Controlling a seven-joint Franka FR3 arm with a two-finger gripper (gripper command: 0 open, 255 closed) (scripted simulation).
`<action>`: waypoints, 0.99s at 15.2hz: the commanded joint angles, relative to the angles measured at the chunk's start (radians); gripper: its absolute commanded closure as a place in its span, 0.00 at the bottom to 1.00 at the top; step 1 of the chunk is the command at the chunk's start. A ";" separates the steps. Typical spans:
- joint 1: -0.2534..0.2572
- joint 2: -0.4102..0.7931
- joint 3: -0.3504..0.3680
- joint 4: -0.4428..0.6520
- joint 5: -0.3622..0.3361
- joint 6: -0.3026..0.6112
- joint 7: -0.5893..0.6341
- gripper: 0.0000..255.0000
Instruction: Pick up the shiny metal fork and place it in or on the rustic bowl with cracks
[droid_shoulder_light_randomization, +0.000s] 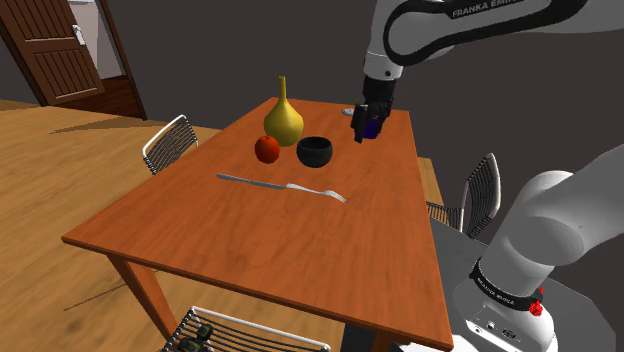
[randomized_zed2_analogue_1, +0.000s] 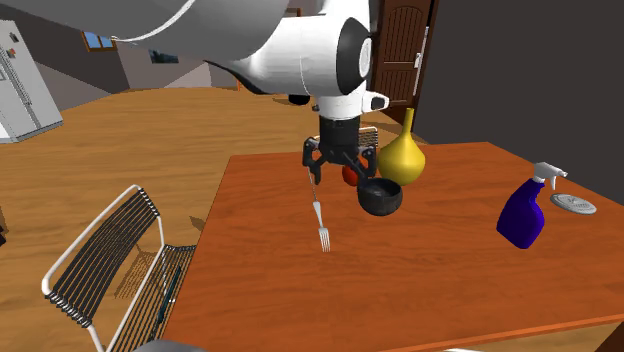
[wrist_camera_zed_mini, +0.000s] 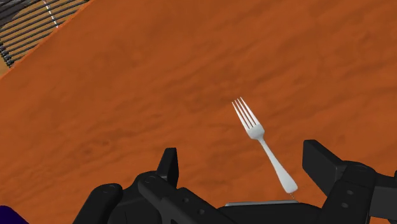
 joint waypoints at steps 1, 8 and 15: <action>0.009 0.051 0.007 -0.010 -0.002 0.054 -0.015 0.00; 0.036 0.277 0.039 0.002 -0.021 0.237 -0.049 0.00; 0.059 0.526 0.071 0.067 -0.068 0.387 -0.064 0.00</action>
